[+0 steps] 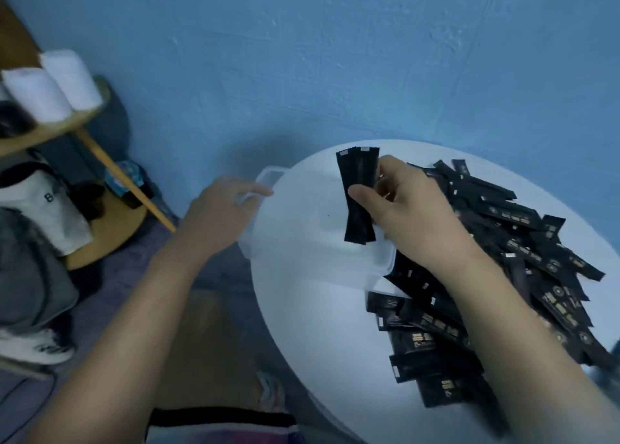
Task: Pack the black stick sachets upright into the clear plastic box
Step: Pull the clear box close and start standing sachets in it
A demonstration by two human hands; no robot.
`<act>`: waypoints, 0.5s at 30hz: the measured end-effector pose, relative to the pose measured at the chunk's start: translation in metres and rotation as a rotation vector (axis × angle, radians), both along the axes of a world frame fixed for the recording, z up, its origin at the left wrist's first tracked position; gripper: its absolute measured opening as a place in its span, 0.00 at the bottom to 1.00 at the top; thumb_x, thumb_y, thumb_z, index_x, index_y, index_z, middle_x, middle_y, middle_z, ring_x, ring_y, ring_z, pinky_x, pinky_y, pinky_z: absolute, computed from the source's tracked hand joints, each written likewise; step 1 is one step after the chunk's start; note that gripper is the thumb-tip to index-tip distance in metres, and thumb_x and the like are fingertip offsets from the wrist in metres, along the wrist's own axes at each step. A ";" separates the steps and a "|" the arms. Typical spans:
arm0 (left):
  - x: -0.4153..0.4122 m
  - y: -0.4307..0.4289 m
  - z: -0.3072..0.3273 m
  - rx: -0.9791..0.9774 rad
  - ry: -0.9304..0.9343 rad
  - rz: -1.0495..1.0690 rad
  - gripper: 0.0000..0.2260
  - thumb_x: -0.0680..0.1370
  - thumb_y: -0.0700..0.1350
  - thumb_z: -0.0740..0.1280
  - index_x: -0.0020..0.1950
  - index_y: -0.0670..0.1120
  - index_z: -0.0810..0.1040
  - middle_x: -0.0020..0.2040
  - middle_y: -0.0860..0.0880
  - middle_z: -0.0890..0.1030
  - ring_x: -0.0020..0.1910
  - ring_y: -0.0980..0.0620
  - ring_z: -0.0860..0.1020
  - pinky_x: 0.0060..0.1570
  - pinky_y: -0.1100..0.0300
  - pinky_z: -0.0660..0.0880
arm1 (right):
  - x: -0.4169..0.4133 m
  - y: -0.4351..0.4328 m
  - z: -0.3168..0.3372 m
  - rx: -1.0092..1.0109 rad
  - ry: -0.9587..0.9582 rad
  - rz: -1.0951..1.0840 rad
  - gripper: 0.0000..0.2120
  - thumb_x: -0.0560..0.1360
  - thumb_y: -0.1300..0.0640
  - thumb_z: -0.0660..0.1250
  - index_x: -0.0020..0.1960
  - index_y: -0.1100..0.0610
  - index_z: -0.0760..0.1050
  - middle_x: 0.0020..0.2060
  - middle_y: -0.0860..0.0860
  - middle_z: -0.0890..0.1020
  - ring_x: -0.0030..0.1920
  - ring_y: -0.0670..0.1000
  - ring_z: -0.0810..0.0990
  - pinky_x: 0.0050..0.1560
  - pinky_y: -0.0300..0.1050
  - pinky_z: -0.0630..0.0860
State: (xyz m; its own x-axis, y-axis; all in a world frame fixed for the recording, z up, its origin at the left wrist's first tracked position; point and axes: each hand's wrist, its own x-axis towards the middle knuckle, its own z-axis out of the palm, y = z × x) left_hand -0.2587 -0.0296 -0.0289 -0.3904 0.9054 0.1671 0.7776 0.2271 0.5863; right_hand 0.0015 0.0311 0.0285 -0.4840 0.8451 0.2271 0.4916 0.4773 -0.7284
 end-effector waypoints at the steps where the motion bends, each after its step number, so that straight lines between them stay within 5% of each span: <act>1: 0.000 -0.002 -0.002 0.000 -0.021 0.005 0.11 0.82 0.49 0.63 0.55 0.63 0.82 0.64 0.49 0.80 0.58 0.44 0.78 0.61 0.51 0.74 | -0.009 -0.001 -0.005 0.019 -0.090 -0.017 0.12 0.79 0.47 0.66 0.42 0.51 0.68 0.33 0.47 0.79 0.35 0.53 0.78 0.37 0.47 0.72; 5: 0.011 -0.017 -0.010 0.116 -0.161 0.061 0.15 0.79 0.47 0.61 0.59 0.55 0.85 0.55 0.50 0.82 0.52 0.44 0.80 0.50 0.56 0.73 | -0.032 0.000 -0.026 -0.010 -0.376 -0.011 0.14 0.82 0.51 0.60 0.41 0.52 0.61 0.38 0.53 0.77 0.41 0.58 0.74 0.35 0.48 0.63; 9: 0.038 -0.037 -0.023 0.308 -0.278 0.117 0.18 0.77 0.50 0.58 0.59 0.58 0.84 0.51 0.54 0.76 0.44 0.58 0.77 0.46 0.59 0.71 | -0.042 0.003 -0.038 -0.136 -0.511 0.010 0.06 0.81 0.57 0.55 0.50 0.59 0.67 0.44 0.60 0.80 0.48 0.62 0.80 0.48 0.51 0.74; 15: 0.063 -0.051 -0.038 0.513 -0.181 0.149 0.16 0.81 0.46 0.60 0.63 0.51 0.83 0.54 0.51 0.73 0.35 0.52 0.75 0.36 0.60 0.74 | -0.057 -0.001 -0.045 -0.314 -0.326 0.015 0.09 0.78 0.59 0.57 0.50 0.63 0.73 0.43 0.61 0.85 0.29 0.51 0.85 0.51 0.45 0.78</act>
